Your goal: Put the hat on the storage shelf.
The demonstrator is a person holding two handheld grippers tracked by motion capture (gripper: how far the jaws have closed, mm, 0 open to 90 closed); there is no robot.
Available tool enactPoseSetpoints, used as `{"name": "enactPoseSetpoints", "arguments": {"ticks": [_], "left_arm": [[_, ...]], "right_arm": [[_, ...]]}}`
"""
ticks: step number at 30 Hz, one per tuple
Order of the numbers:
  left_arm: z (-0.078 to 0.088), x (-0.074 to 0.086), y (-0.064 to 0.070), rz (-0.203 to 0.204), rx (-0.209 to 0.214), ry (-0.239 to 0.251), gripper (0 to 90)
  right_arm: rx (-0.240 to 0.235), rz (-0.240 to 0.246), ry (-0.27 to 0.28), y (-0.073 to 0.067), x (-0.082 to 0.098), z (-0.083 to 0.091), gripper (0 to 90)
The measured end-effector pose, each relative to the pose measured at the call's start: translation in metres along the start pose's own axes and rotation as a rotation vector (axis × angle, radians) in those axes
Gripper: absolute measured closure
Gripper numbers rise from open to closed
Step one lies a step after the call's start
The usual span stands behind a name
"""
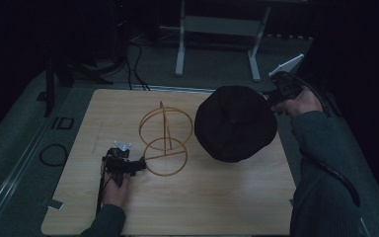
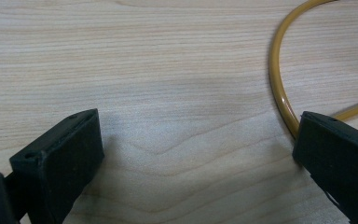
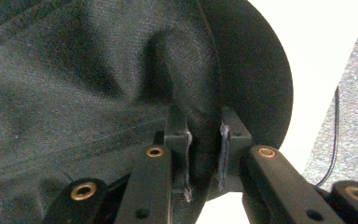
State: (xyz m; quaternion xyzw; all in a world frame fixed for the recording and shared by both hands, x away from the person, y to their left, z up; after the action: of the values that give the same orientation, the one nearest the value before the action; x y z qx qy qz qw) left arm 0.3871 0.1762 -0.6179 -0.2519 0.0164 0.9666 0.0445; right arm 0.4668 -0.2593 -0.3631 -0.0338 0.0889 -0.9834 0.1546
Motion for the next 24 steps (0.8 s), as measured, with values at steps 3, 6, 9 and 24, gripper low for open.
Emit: {"name": "enactPoseSetpoints", "arguments": {"ticks": [3,6,9,24], "left_arm": [[0.0,0.0,0.0,0.0,0.0,0.0,1.2],[0.0,0.0,0.0,0.0,0.0,0.0,1.2],[0.0,0.0,0.0,0.0,0.0,0.0,1.2],[0.001,0.002,0.002,-0.011,0.005,0.0,1.2]], "right_arm": [[0.0,0.005,0.002,0.0,0.001,0.005,77.7],[-0.003,0.001,0.006,-0.001,0.002,0.008,77.7],[-0.01,0.0,0.004,-0.001,0.003,0.011,77.7],[-0.051,0.024,0.03,-0.016,-0.001,0.028,77.7]]}}
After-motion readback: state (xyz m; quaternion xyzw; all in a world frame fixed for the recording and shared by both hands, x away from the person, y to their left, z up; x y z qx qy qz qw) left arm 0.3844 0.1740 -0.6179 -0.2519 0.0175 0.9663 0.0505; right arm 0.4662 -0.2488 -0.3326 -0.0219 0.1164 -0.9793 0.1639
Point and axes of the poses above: each handheld gripper's, and its own axes: z roughly backward along the jaws, x roughly out of its underside, y roughly to its right, the point moved 7 cm from there along -z, roughly forward along the jaws, and after that the axes turned 14 degrees about -y, right-handed, at the moved point
